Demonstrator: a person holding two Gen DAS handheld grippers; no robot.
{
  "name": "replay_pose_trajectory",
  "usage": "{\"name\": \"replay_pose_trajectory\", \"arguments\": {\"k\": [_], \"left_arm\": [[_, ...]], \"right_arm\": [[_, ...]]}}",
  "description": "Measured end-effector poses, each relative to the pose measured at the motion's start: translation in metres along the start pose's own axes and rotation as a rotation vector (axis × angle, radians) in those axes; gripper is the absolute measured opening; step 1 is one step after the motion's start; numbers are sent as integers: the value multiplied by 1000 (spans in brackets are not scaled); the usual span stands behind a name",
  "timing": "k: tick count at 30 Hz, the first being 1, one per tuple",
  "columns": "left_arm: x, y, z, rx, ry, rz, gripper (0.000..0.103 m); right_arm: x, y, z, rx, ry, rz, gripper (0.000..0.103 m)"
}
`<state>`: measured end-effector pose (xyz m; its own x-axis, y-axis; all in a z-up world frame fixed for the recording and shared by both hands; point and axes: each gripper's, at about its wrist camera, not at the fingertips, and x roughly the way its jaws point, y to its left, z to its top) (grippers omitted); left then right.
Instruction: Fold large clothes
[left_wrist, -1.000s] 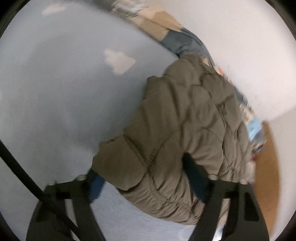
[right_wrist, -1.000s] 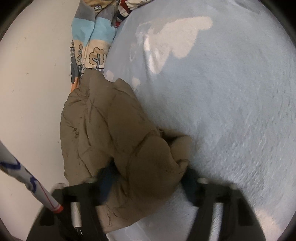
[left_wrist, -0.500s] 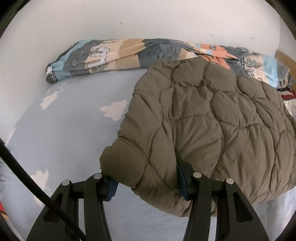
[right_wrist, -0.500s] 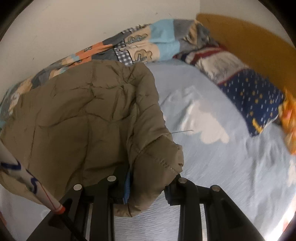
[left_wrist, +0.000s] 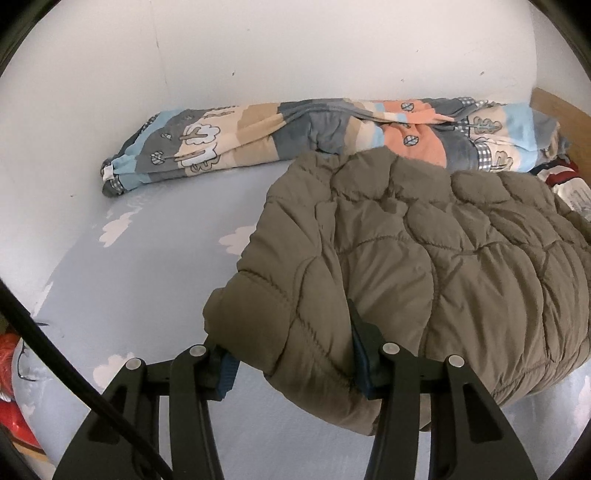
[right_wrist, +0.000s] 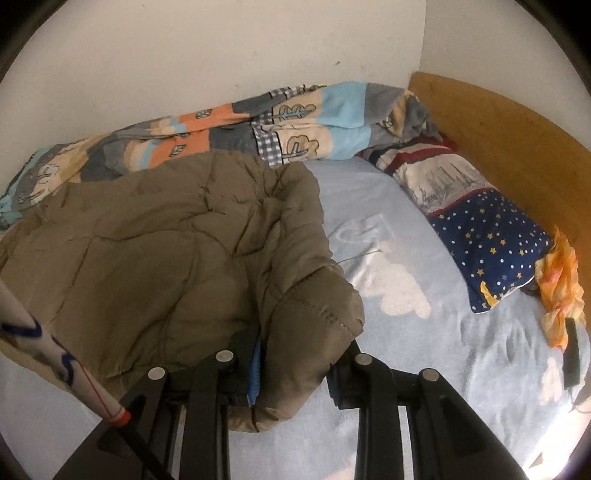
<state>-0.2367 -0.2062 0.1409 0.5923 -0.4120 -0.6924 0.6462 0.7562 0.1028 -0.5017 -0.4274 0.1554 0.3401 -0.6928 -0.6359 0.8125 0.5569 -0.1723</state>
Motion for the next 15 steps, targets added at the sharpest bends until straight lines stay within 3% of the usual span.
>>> {"name": "replay_pose_trajectory", "arguments": {"k": [15], "left_arm": [[-86,10,-67,-20,-3,-11,49]], "right_arm": [[-79,-13,-57,6,-17,38,29]]}}
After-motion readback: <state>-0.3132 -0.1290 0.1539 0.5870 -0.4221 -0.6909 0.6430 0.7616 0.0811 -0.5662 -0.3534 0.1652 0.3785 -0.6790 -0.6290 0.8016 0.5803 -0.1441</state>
